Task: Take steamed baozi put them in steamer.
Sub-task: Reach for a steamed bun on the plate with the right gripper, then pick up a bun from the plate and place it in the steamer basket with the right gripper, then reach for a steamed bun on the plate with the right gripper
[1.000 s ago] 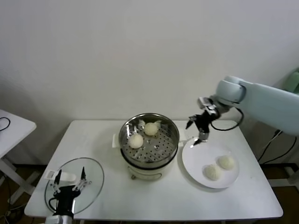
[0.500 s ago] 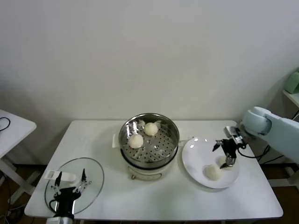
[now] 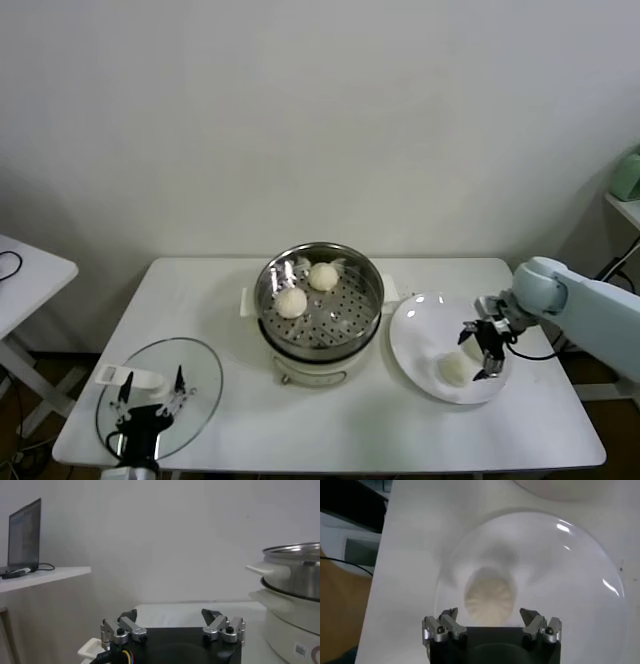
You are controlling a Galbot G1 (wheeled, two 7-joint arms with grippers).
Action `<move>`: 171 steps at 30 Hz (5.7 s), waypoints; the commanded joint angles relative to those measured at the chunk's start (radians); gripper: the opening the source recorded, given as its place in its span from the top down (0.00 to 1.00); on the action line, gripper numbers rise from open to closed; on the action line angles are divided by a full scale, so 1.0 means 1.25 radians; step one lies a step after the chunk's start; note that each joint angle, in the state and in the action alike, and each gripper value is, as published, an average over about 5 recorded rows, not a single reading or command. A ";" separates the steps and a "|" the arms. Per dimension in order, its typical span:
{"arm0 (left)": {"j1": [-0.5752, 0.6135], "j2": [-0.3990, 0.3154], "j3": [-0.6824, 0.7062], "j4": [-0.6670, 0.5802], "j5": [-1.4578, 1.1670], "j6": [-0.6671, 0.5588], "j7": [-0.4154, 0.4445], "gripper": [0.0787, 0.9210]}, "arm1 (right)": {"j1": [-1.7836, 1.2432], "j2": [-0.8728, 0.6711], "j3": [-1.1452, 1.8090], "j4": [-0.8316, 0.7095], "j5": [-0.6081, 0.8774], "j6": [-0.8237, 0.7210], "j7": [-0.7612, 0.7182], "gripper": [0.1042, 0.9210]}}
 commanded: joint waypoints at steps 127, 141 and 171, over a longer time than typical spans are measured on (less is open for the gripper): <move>-0.011 0.007 0.022 -0.004 0.027 0.032 0.009 0.12 | 0.325 0.515 -0.241 0.095 -0.316 0.606 -0.005 0.29; -0.014 0.004 0.023 -0.001 0.028 0.031 0.009 0.12 | 0.319 0.505 -0.203 0.104 -0.375 0.649 -0.004 0.12; -0.015 0.016 0.022 -0.026 0.001 0.038 0.009 0.12 | 0.566 0.034 -0.365 0.024 0.217 0.140 0.040 0.12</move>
